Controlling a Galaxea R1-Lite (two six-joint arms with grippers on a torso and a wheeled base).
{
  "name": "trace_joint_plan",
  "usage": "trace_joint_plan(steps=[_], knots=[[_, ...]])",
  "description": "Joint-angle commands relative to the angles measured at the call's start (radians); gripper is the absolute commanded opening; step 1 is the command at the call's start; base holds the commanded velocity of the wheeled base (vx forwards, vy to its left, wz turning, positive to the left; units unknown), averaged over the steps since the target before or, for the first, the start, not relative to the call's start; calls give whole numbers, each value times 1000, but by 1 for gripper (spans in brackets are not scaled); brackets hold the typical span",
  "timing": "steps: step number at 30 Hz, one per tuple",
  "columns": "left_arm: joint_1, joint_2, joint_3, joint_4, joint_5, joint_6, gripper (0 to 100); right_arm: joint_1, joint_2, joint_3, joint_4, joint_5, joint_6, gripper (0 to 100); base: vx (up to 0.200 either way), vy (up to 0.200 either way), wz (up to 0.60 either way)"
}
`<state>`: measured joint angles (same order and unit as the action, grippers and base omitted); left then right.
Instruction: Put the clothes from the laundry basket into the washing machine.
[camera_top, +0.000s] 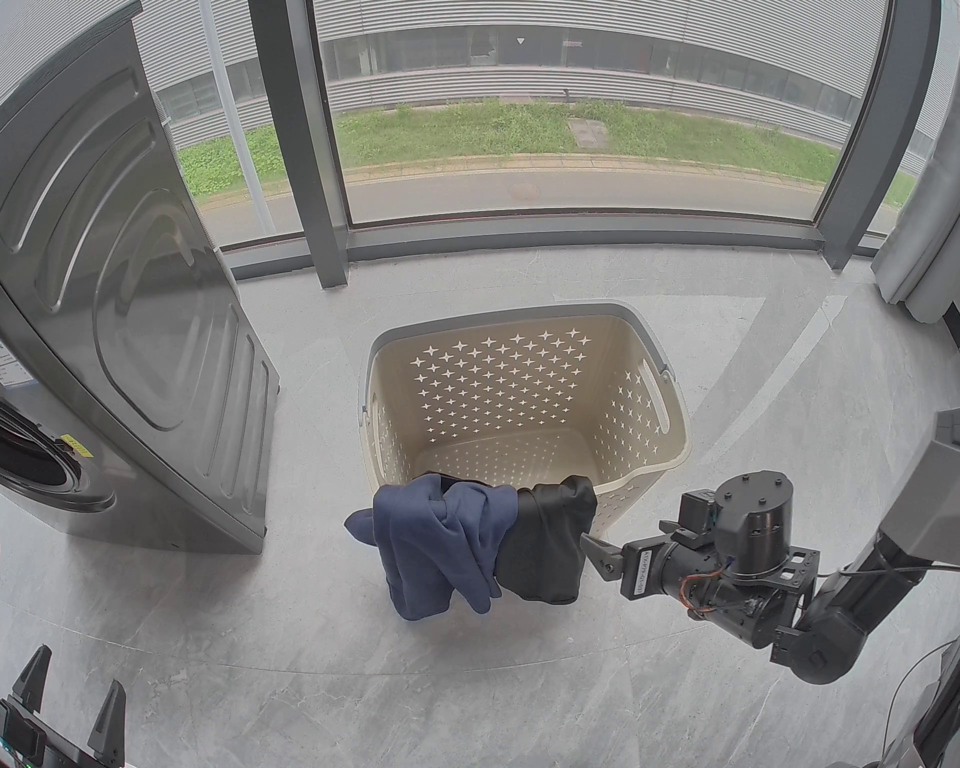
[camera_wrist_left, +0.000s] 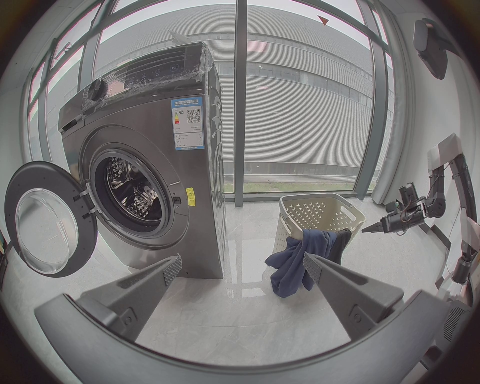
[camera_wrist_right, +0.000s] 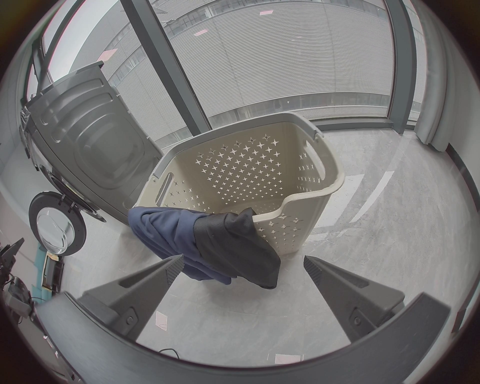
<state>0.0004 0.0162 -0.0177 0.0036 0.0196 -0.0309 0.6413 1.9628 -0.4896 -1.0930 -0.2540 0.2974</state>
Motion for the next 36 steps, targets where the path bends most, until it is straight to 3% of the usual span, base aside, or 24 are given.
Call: trace_joint_plan(steps=[1, 21, 36], knots=[[1, -13, 16, -1, 0, 2, 100, 3, 107, -72, -4, -1, 3, 100, 0, 0, 0], [0, -13, 16, -1, 0, 5, 100, 1, 340, -276, -51, -14, -32, 100, 0, 0, 0], [0, -13, 16, 1, 0, 6, 100, -5, 415, -374, -94, -13, -46, 100, 0, 0, 0]])
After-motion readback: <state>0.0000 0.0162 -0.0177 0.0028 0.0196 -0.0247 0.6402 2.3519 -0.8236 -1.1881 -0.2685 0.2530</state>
